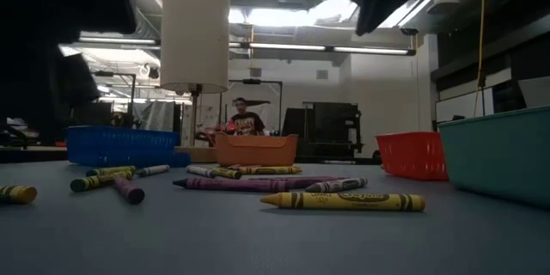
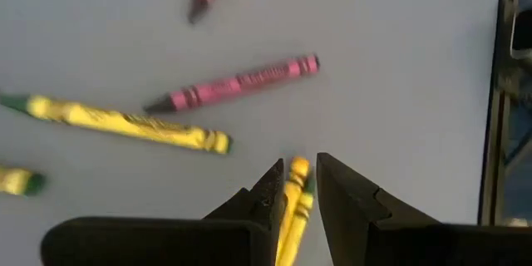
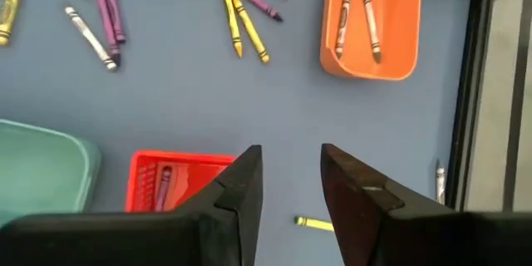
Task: Sort crayons
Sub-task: Put the yellow crayon into the light blue bin
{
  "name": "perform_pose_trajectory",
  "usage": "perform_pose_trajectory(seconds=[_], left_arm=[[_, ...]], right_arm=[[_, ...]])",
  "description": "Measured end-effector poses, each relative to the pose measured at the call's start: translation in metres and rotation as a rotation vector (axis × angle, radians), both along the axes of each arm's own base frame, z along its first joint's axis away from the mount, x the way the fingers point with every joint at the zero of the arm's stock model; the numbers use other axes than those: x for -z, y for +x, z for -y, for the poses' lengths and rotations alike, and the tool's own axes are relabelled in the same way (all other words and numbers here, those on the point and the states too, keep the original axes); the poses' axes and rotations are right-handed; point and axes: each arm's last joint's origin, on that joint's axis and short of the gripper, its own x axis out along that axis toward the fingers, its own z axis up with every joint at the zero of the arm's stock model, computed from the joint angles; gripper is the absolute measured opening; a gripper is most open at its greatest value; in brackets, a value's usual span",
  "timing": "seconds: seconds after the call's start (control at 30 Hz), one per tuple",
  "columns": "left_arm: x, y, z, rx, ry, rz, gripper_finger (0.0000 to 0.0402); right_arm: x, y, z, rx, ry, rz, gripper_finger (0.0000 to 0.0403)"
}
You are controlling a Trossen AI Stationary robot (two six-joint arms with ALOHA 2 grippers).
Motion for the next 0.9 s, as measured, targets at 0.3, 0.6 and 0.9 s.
perform_pose_trajectory(seconds=[0.3, 0.6, 0.9], left_arm=[[0.0, 0.0, -0.001, -0.019, 0.023, 0.013, 0.006], [0.002, -0.002, -0.001, 0.0, 0.018, -0.022, 0.0062], [0.003, -0.003, -0.002, 0.007, 0.035, -0.042, 0.0116]], right_arm=[[0.025, -0.042, -0.006, 0.104, 0.015, 0.044, 0.0122], [0.041, -0.07, -0.009, 0.18, 0.055, 0.121, 0.0122], [0.041, -0.073, -0.01, 0.181, 0.054, 0.169, 0.0122]])
